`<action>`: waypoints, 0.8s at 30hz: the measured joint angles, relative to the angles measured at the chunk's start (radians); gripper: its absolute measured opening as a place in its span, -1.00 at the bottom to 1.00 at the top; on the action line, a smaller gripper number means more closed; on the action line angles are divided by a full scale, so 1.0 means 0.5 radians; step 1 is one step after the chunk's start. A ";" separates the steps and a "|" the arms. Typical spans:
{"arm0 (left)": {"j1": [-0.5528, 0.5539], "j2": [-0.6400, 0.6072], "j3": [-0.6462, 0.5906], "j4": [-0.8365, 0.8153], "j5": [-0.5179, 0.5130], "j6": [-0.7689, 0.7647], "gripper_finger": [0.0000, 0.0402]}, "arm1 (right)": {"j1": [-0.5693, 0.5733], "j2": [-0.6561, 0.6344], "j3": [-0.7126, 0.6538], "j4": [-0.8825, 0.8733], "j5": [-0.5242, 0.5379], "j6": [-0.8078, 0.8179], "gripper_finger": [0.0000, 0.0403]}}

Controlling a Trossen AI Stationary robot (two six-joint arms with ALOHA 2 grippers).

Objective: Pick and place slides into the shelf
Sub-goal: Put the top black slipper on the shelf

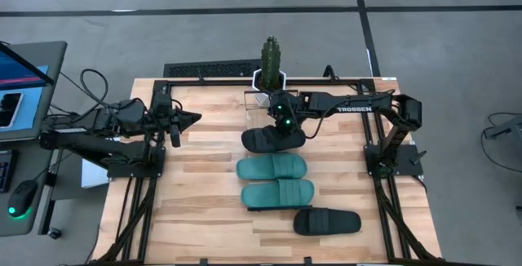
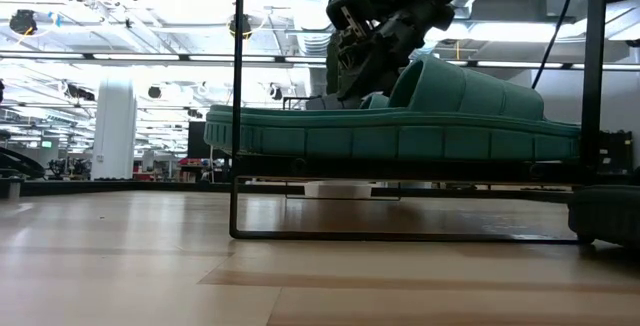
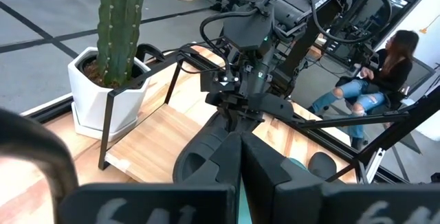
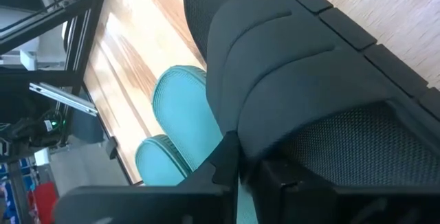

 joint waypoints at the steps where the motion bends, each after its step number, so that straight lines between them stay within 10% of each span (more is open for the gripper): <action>1: 0.000 0.000 0.000 0.000 0.000 -0.001 -1.00 | 0.000 0.000 0.000 -0.002 0.000 0.001 -0.89; 24: 0.000 0.000 0.000 0.000 0.000 -0.017 -1.00 | -0.004 0.000 0.000 -0.003 0.014 -0.049 -0.74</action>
